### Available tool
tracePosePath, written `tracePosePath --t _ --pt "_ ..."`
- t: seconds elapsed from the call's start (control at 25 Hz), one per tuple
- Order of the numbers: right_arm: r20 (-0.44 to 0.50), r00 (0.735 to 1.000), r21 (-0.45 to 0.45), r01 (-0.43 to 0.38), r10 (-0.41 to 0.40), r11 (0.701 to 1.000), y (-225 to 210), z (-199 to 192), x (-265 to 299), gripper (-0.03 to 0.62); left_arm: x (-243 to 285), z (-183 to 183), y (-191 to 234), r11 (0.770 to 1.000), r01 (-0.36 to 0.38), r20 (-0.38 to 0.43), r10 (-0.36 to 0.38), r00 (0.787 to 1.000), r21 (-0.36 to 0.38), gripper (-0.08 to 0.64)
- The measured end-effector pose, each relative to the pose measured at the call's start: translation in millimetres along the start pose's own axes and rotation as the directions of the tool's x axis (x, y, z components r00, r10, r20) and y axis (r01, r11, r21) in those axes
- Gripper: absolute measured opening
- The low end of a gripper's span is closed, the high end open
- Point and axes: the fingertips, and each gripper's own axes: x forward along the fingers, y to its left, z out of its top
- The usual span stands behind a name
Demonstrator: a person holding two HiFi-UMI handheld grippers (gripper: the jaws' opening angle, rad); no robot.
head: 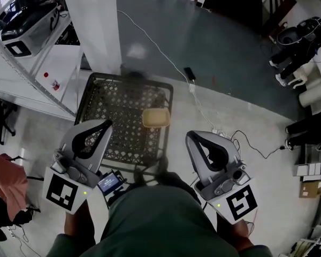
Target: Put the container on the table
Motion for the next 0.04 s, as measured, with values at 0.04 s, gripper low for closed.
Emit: tracePosePath --t 0.04 --pt "-0.002 1.000 0.001 0.002 -0.002 1.000 1.2 -0.6 -0.4 0.003 -1.1 -0.8 -0.5 1.000 0.001 -0.001 -0.001 1.000 -0.002 0.003"
